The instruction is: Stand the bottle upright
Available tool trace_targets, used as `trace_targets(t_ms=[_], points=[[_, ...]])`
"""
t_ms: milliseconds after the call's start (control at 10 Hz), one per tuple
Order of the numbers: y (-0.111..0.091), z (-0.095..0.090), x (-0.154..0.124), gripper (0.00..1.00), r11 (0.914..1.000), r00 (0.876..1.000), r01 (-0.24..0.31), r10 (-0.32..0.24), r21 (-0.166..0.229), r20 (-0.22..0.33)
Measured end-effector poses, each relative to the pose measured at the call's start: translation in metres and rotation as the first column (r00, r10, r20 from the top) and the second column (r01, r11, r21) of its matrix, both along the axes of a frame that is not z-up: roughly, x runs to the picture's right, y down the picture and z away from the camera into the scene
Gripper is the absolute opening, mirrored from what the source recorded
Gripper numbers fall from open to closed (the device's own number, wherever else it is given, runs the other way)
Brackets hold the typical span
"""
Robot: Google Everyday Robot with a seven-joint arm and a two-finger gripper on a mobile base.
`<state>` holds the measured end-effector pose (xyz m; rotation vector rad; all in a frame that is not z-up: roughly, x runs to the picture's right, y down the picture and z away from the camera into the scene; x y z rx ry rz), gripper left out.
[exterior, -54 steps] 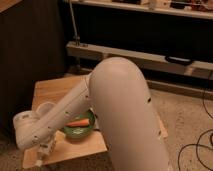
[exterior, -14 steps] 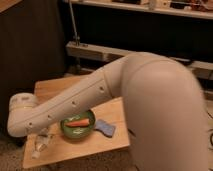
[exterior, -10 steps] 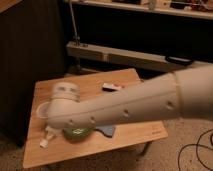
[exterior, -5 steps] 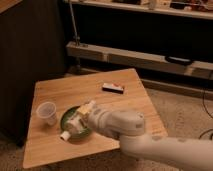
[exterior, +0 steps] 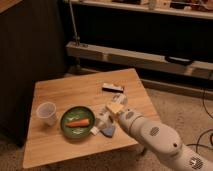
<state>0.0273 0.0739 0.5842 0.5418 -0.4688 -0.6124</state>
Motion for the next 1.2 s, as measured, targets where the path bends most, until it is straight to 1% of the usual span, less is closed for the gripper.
trace_targets(t_ms=[100,200,300,400,600,700,800,900,1000,1100,1200], points=[[-0.002,-0.002,-0.003,0.0,0.9966,0.998,0.064,-0.063,0.052,-0.02],[-0.002,-0.002,-0.002,0.0,0.9916,0.995,0.1,-0.098,0.082,-0.037],[-0.003,-0.003,-0.003,0.0,0.9868,0.991,0.126,-0.122,0.102,-0.049],[-0.003,-0.003,-0.003,0.0,0.9847,0.99,0.136,-0.13,0.11,-0.053],[-0.003,-0.003,-0.003,0.0,0.9847,0.99,0.135,-0.13,0.11,-0.054],[-0.003,-0.002,-0.002,0.0,0.9851,0.991,0.132,-0.127,0.11,-0.052],[-0.004,-0.001,-0.002,0.0,0.9873,0.993,0.115,-0.111,0.109,-0.044],[-0.006,0.003,0.005,0.0,0.9947,0.999,0.047,-0.044,0.092,-0.031],[-0.008,0.007,0.009,0.0,0.9979,1.0,-0.028,0.028,0.058,-0.009],[-0.01,0.014,0.016,0.0,0.9915,0.992,-0.13,0.13,0.011,0.012],[-0.01,0.021,0.021,0.0,0.9761,0.976,-0.214,0.216,-0.036,0.03]])
